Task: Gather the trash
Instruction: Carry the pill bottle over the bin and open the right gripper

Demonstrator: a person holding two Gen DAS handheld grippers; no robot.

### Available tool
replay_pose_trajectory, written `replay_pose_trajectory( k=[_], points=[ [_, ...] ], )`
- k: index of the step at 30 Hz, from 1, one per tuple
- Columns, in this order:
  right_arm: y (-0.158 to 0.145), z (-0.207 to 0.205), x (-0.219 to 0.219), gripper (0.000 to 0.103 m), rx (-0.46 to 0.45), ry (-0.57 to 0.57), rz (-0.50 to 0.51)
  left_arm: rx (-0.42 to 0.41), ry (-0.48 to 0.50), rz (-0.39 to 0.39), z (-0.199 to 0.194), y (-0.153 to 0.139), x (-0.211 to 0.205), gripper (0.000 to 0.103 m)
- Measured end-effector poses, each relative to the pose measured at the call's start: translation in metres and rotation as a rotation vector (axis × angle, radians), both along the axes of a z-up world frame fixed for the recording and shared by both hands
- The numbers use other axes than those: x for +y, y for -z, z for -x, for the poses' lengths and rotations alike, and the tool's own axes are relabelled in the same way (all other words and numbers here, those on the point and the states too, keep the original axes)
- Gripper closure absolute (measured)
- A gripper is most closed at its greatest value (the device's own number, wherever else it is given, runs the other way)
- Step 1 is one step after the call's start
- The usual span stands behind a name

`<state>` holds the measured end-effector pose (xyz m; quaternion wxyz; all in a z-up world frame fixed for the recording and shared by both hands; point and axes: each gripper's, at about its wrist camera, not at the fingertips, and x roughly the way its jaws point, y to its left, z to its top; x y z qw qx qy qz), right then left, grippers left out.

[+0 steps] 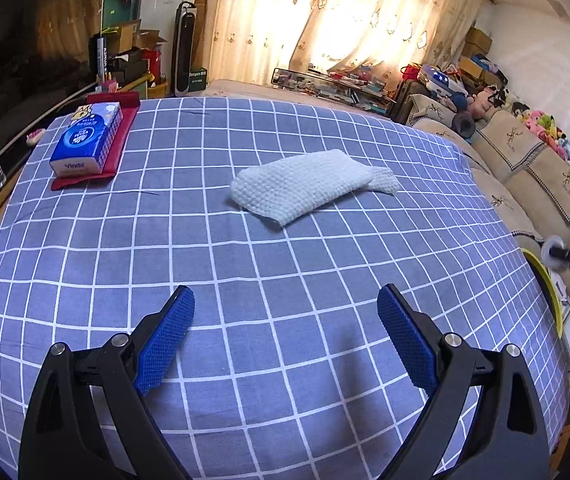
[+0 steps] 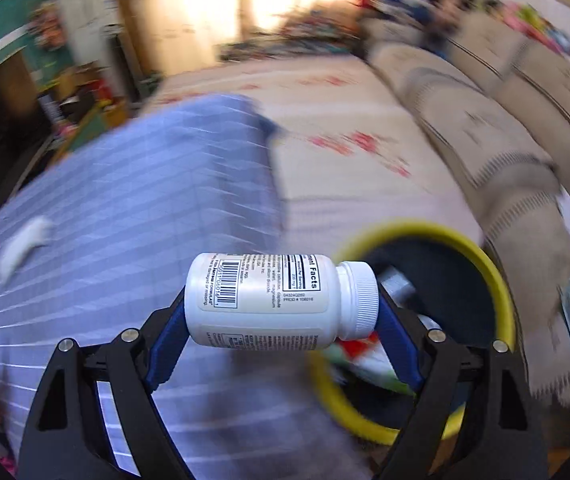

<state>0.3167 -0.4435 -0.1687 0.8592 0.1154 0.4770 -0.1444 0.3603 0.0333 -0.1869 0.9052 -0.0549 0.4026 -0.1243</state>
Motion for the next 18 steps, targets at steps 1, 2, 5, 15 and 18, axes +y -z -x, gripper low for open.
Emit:
replay_pose_trajectory(
  k=[1,2,5,15,18],
  points=[
    [0.01,0.004,-0.012,0.023,0.017,0.028,-0.009,-0.004,0.004,-0.007,0.001,-0.001,-0.002,0.012],
    [0.017,0.007,-0.022,0.023,0.029,0.047,-0.015,-0.007,0.009,-0.012,0.002,-0.001,-0.004,0.012],
    [0.039,0.016,-0.05,0.023,0.053,0.113,-0.019,-0.012,0.022,-0.027,0.004,-0.002,-0.008,0.012],
    [0.052,0.036,-0.088,0.018,0.052,0.207,-0.026,-0.01,0.043,-0.034,0.007,-0.002,-0.015,0.012],
    [0.042,0.043,-0.084,0.017,0.025,0.187,-0.024,-0.012,0.059,-0.039,0.009,-0.003,-0.02,0.012]
  ],
)
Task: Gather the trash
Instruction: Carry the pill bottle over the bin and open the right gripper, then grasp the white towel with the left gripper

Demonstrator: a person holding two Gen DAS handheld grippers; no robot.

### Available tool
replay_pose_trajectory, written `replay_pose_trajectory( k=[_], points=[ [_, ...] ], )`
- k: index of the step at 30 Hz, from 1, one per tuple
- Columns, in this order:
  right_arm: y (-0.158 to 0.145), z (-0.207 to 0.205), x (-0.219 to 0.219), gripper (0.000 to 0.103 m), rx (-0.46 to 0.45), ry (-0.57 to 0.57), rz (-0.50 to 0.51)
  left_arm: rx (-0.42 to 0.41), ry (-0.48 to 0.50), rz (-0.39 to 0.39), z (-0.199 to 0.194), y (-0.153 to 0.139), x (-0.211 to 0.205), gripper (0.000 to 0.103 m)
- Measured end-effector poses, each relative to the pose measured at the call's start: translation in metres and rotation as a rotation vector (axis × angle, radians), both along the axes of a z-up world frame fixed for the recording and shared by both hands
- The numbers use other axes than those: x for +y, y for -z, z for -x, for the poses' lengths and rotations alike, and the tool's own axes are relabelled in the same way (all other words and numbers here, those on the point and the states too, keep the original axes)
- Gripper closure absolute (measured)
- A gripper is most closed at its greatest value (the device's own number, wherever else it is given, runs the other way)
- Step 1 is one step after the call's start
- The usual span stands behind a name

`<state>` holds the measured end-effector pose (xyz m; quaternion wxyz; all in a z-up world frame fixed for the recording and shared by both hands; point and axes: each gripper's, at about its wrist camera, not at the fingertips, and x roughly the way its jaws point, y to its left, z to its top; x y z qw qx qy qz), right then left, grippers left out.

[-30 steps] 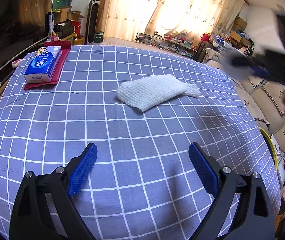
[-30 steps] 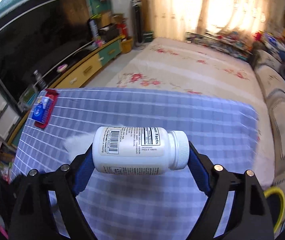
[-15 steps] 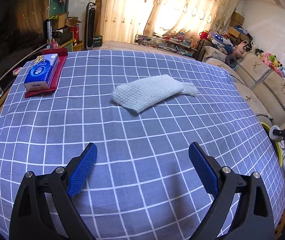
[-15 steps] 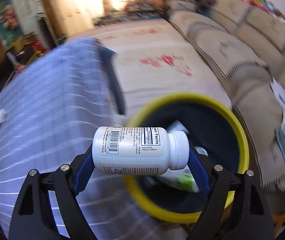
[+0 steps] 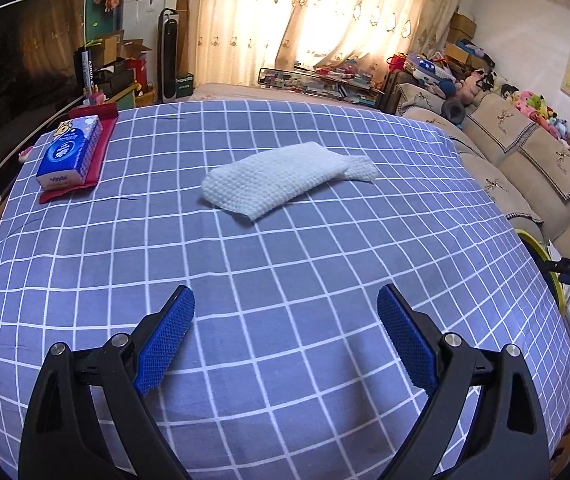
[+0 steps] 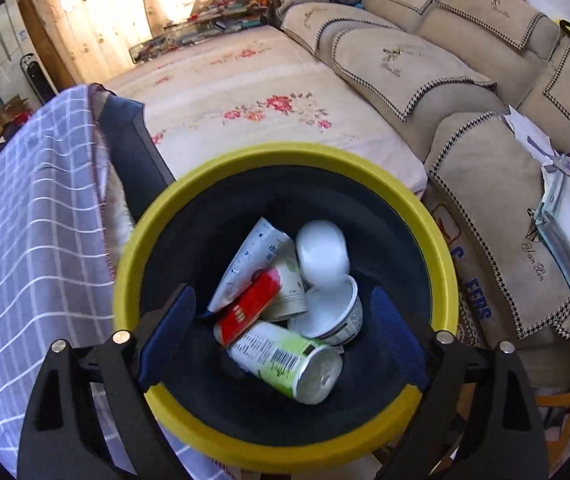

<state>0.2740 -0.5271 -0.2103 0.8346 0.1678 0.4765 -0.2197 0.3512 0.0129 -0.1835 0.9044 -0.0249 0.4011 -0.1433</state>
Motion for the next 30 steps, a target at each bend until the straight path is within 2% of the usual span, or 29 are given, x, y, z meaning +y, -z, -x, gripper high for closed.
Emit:
replay_pose_trajectory(
  k=[7,10,12,18,22,28,29,30],
  points=[
    [-0.017,0.004,0.009,0.016,-0.043,-0.054,0.007,-0.014,0.062,-0.073,-0.017,-0.016,-0.019,0.012],
    [-0.021,0.002,0.016,0.016,-0.057,-0.08,-0.002,-0.04,0.079,-0.122,-0.041,-0.022,-0.024,0.012],
    [-0.023,0.001,0.021,0.016,-0.062,-0.098,-0.004,-0.03,0.095,-0.124,-0.061,-0.021,-0.025,0.012],
    [-0.023,-0.001,0.031,0.015,-0.051,-0.13,0.003,0.017,0.115,-0.152,-0.115,-0.009,-0.032,0.012],
    [-0.022,-0.001,0.031,0.015,-0.047,-0.142,0.0,0.084,0.125,-0.135,-0.142,0.007,-0.034,0.012],
    [-0.021,-0.004,0.034,0.014,-0.046,-0.157,-0.009,0.072,0.141,-0.166,-0.151,0.009,-0.04,0.012],
    [-0.02,-0.004,0.035,0.014,-0.046,-0.16,-0.011,0.068,0.142,-0.179,-0.151,0.009,-0.042,0.013],
    [-0.019,-0.005,0.037,0.014,-0.046,-0.165,-0.014,0.063,0.142,-0.194,-0.15,0.01,-0.044,0.018]
  ],
)
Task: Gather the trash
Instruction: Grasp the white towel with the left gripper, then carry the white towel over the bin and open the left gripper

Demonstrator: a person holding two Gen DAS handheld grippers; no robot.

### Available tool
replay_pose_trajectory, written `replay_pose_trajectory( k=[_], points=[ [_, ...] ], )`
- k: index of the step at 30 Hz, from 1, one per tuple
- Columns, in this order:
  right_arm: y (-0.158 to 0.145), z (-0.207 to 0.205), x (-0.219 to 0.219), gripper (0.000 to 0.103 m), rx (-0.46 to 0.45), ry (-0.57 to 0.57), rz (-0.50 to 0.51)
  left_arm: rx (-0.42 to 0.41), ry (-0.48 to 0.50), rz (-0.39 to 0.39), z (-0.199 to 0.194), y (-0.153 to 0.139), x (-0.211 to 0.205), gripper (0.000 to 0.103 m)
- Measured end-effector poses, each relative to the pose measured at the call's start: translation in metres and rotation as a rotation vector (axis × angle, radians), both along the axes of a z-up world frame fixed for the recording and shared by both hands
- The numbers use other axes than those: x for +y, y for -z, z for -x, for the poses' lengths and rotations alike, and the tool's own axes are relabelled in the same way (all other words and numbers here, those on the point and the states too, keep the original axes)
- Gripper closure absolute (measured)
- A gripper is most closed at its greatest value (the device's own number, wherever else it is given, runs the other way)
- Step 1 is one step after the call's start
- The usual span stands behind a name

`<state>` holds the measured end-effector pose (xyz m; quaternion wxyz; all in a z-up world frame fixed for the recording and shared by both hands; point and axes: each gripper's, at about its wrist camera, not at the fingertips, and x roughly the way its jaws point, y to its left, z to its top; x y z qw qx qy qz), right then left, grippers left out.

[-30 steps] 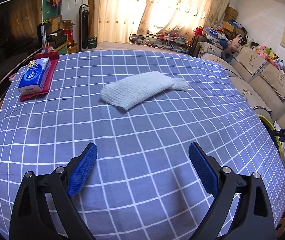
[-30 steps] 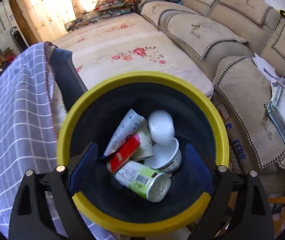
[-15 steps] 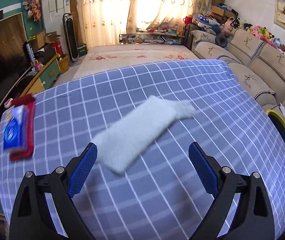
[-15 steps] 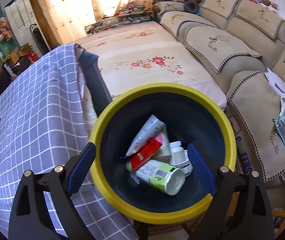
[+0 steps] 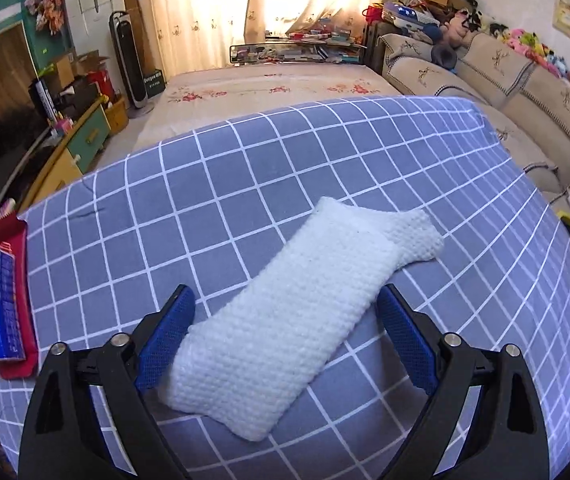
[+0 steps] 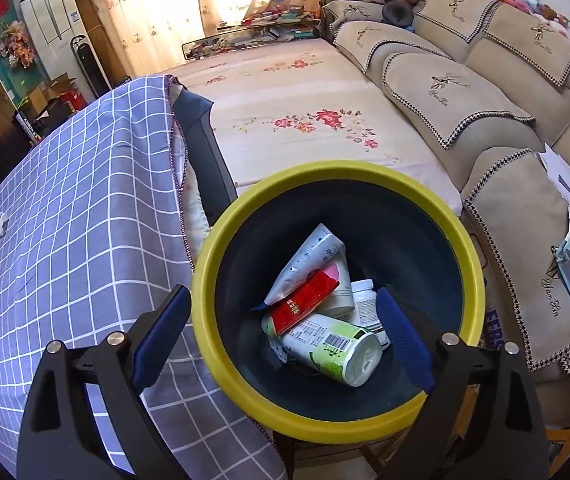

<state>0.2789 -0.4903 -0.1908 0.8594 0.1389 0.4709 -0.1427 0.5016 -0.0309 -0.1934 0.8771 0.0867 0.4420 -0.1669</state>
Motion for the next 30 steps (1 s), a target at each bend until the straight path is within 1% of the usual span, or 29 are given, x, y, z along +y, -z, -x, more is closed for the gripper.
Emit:
replay_pose_trajectory(
  k=[1,2,4,5,7,8,10,11,13,16,21,24,30],
  points=[
    [0.0,0.0,0.001,0.014,0.0,-0.003,-0.001,-0.01,0.003,-0.017,0.002,0.0,-0.002,0.024],
    [0.001,-0.001,0.002,0.014,0.001,-0.007,-0.002,-0.012,0.01,-0.012,0.003,-0.001,-0.003,0.027],
    [0.002,-0.001,0.005,0.014,0.001,-0.014,-0.006,-0.012,0.016,-0.01,0.007,-0.005,-0.005,0.044],
    [0.002,-0.001,0.006,0.014,0.002,-0.018,-0.006,-0.012,0.021,-0.011,0.009,-0.005,-0.006,0.048],
    [0.001,0.0,0.007,0.014,-0.001,-0.023,-0.009,-0.011,0.033,-0.013,0.014,-0.007,-0.01,0.064],
    [0.0,0.002,0.007,0.014,-0.003,-0.023,-0.011,-0.009,0.038,-0.012,0.016,-0.008,-0.011,0.068],
    [-0.002,0.004,0.008,0.014,-0.011,-0.026,-0.016,-0.006,0.049,-0.015,0.024,-0.008,-0.014,0.083],
    [-0.003,0.006,0.008,0.014,-0.014,-0.027,-0.016,-0.004,0.055,-0.017,0.027,-0.008,-0.016,0.087],
    [-0.006,0.01,0.007,0.014,-0.021,-0.027,-0.016,-0.001,0.062,-0.016,0.036,-0.009,-0.021,0.091],
    [-0.011,0.018,0.005,0.014,-0.033,-0.023,-0.014,-0.008,0.067,-0.018,0.051,-0.011,-0.027,0.092],
    [-0.019,0.036,0.0,0.014,-0.057,-0.015,-0.013,-0.035,0.072,0.01,0.081,-0.024,-0.038,0.093],
    [-0.026,0.05,-0.004,0.014,-0.076,-0.012,-0.007,-0.059,0.092,0.02,0.104,-0.039,-0.049,0.093],
    [-0.037,0.084,-0.013,0.014,-0.119,0.0,0.004,-0.101,0.169,0.039,0.16,-0.08,-0.094,0.093]
  ],
)
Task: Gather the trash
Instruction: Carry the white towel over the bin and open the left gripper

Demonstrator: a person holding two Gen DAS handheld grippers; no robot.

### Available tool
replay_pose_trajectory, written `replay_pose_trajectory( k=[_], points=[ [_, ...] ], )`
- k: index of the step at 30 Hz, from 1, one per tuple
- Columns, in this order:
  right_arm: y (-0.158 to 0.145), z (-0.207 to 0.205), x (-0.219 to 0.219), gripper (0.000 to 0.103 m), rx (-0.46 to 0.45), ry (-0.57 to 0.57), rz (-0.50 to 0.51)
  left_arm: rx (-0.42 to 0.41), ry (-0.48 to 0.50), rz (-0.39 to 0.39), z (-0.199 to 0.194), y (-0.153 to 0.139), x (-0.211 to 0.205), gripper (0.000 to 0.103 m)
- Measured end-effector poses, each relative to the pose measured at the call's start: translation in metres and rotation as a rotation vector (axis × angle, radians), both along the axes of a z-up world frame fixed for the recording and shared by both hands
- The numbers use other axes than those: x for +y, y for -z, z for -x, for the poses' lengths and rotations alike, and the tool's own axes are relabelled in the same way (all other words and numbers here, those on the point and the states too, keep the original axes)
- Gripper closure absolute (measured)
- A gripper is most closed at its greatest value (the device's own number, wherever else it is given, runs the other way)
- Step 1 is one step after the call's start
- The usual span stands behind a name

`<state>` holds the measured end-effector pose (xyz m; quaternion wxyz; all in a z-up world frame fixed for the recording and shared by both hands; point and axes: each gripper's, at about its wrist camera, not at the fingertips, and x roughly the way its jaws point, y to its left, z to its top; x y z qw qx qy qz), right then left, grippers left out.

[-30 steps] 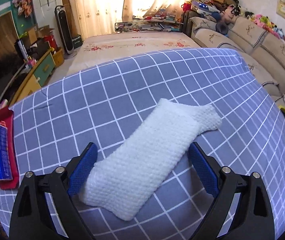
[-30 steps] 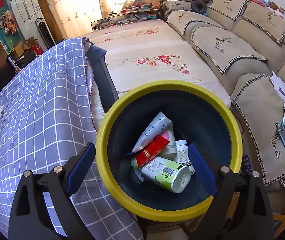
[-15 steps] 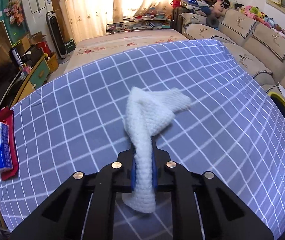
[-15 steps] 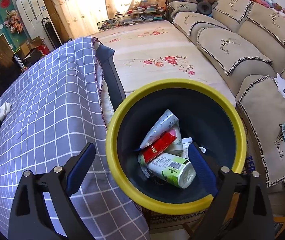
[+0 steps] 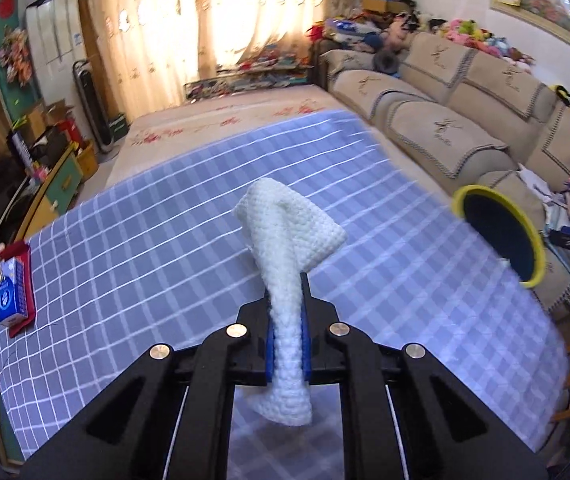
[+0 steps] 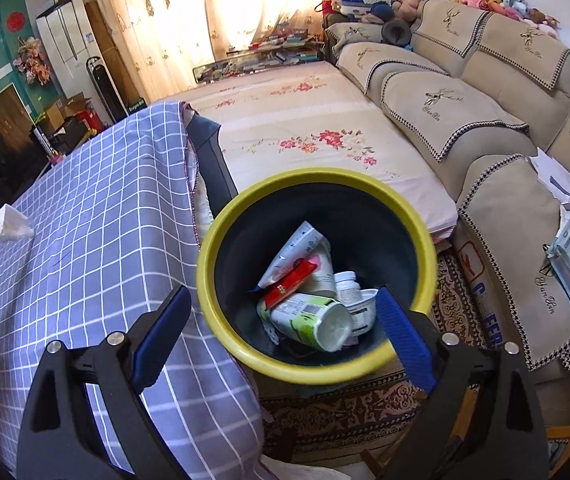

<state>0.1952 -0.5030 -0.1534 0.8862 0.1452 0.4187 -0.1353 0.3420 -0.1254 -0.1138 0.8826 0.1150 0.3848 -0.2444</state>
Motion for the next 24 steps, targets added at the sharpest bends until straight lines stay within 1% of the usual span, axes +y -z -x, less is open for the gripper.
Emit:
replay_pose_trajectory(
  k=[4,7,12,14,18,22,24],
  points=[
    [-0.003,0.023,-0.008,0.014,-0.011,0.01,0.029,-0.027,0.082,0.009,0.04,-0.023,-0.045,0.093],
    [-0.001,0.041,-0.016,0.014,-0.011,0.021,0.043,-0.017,0.151,0.017,0.064,-0.033,-0.085,0.093],
    [0.006,0.065,-0.032,0.014,0.002,0.034,0.066,0.008,0.27,0.032,0.092,-0.038,-0.154,0.093],
    [0.008,0.075,-0.038,0.014,0.0,0.045,0.072,0.026,0.319,0.036,0.1,-0.037,-0.185,0.093],
    [0.008,0.093,-0.057,0.014,-0.021,0.073,0.054,0.055,0.401,0.032,0.111,-0.031,-0.248,0.093],
    [0.01,0.105,-0.069,0.014,-0.029,0.094,0.045,0.071,0.435,0.004,0.105,-0.016,-0.302,0.093],
    [0.012,0.108,-0.073,0.014,-0.03,0.1,0.037,0.1,0.437,-0.015,0.097,-0.002,-0.327,0.093]
  ],
)
